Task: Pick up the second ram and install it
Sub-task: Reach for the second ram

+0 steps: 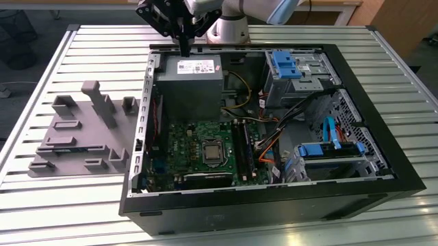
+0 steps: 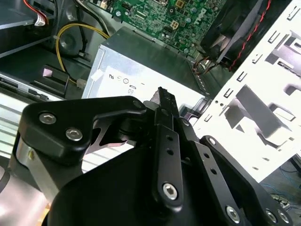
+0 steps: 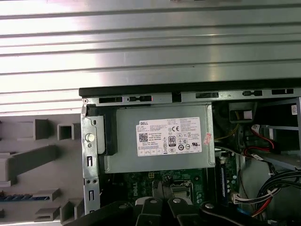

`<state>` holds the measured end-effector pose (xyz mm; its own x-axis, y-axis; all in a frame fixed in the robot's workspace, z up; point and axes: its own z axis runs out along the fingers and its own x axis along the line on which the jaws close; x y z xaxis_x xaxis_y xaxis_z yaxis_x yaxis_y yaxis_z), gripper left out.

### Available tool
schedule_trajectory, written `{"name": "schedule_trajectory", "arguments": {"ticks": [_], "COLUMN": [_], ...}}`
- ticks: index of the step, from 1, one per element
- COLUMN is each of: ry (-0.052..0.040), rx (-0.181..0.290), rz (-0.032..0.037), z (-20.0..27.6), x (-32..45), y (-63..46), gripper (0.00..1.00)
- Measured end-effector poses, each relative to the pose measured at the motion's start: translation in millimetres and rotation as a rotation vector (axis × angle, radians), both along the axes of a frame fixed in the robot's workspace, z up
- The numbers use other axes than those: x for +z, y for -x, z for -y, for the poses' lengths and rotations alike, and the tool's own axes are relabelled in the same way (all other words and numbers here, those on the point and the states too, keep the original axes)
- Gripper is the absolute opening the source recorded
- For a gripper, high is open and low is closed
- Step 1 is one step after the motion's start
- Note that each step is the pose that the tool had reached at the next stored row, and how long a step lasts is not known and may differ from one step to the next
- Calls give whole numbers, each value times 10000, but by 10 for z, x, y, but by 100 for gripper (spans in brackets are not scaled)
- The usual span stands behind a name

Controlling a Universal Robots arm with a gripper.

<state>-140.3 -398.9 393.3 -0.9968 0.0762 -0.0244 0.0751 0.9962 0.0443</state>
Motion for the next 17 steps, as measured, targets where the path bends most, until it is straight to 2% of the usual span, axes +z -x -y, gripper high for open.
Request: {"name": "schedule_trajectory", "arguments": {"ticks": [17], "ry": [0], "rx": [0], "rz": [1], "z": [0], "x": [-3], "y": [155], "gripper": [11]}}
